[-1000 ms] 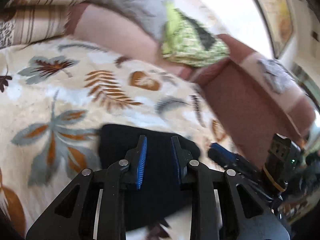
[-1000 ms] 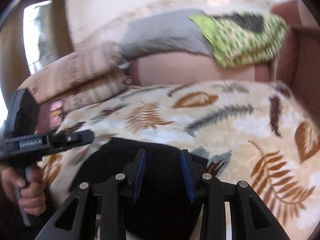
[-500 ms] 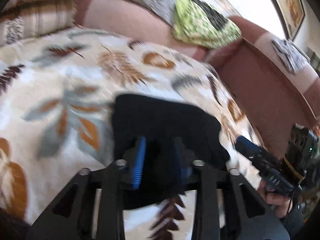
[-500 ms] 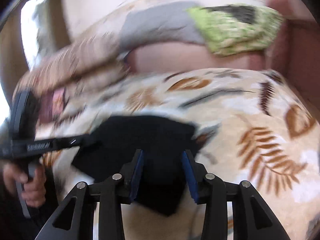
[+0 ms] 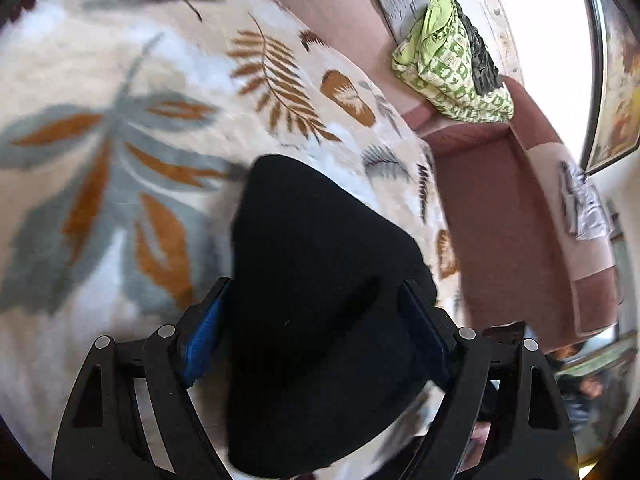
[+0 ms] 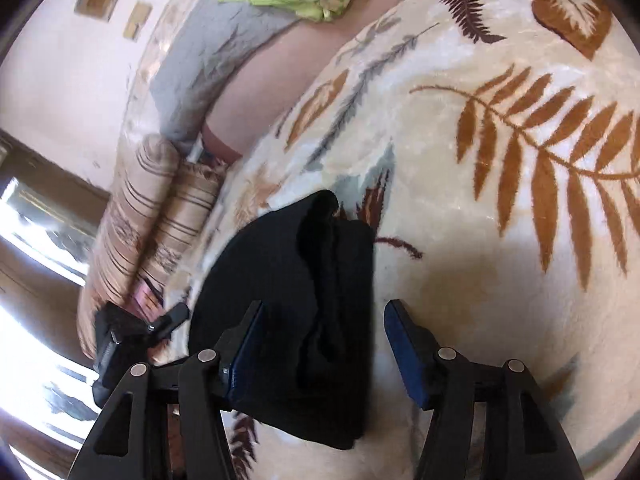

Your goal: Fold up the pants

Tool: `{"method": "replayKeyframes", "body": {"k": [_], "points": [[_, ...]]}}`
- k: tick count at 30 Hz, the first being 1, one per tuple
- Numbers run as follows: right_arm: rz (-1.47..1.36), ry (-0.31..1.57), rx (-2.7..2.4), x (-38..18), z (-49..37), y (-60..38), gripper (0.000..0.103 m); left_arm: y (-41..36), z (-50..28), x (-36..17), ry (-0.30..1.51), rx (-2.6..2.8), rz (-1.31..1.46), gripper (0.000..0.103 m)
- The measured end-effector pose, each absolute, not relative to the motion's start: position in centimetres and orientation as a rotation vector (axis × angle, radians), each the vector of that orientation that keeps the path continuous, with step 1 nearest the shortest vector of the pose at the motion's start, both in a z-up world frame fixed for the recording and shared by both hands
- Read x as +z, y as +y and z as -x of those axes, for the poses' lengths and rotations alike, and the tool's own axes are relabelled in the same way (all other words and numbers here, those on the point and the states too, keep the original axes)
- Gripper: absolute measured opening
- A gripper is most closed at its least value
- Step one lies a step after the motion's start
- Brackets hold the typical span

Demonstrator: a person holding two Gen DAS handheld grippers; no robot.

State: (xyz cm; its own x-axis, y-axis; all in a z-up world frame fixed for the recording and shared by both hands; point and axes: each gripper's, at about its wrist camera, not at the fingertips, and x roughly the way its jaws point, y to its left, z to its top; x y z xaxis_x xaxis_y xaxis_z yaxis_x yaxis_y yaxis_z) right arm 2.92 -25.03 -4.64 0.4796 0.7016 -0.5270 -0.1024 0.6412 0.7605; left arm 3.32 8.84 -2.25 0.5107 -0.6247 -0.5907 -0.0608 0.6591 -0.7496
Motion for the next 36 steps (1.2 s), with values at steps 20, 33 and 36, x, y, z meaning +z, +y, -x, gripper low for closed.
{"method": "replayKeyframes", "body": {"k": [20, 33, 36], "points": [[-0.686, 0.808, 0.592, -0.1, -6.4, -25.8, 0.029, 5.5, -8.6, 2.6, 0.934, -0.328, 0.482, 0.032], [-0.723, 0.924, 0.423, -5.0, -11.4, -27.9, 0.032, 2.7, -13.7, -0.5, 1.001, -0.289, 0.341, 0.051], [-0.676, 0.844, 0.376, -3.3, -9.9, -28.0, 0.032, 2.5, -11.9, 0.5, 0.943, -0.215, 0.257, 0.051]]}}
